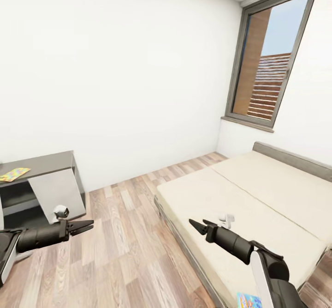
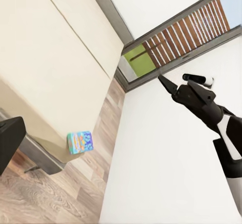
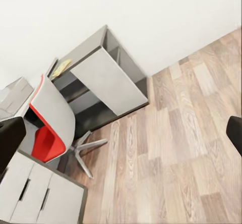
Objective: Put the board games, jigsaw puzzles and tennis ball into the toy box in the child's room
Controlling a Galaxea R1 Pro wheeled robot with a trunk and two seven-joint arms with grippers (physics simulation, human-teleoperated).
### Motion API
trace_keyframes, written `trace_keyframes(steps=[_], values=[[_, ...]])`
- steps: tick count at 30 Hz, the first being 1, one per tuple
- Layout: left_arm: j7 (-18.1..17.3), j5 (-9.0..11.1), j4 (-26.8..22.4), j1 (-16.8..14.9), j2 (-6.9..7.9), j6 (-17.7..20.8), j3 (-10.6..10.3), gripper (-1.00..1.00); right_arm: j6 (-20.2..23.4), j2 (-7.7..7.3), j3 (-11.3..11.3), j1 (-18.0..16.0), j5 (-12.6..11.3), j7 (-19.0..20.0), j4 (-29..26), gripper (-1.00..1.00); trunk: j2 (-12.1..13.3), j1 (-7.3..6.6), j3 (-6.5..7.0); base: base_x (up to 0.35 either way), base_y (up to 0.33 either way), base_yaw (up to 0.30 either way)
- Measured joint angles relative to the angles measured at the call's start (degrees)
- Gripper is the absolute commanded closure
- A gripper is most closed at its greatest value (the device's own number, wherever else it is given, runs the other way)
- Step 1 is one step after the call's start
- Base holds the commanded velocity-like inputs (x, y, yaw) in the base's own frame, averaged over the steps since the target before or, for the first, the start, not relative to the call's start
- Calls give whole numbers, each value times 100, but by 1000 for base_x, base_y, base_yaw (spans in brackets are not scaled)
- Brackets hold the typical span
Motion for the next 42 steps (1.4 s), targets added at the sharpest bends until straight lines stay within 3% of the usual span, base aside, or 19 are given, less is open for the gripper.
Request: trace_keyframes(steps=[7,15,27,33,42], values=[[0,11,123,-16,52,11,8,-100,5,-1,-150,-1,-51,5,41,-100,-3,0,35,0,0,-238],[1,17,164,-25,152,21,35,-100,6,-39,-350,-2,-377,-19,74,-100,-6,1,76,0,0,-238],[1,23,168,-20,186,41,469,-100,5,-51,-388,-2,-431,-25,127,-100,-6,1,142,0,0,-238],[0,6,168,-17,185,55,671,-100,5,-40,-392,-2,-431,-32,140,-100,-245,132,68,0,0,-238],[1,3,171,-12,188,62,716,-100,5,-28,-403,1,-432,-33,231,-100,-597,331,-47,-55,1,-151]])
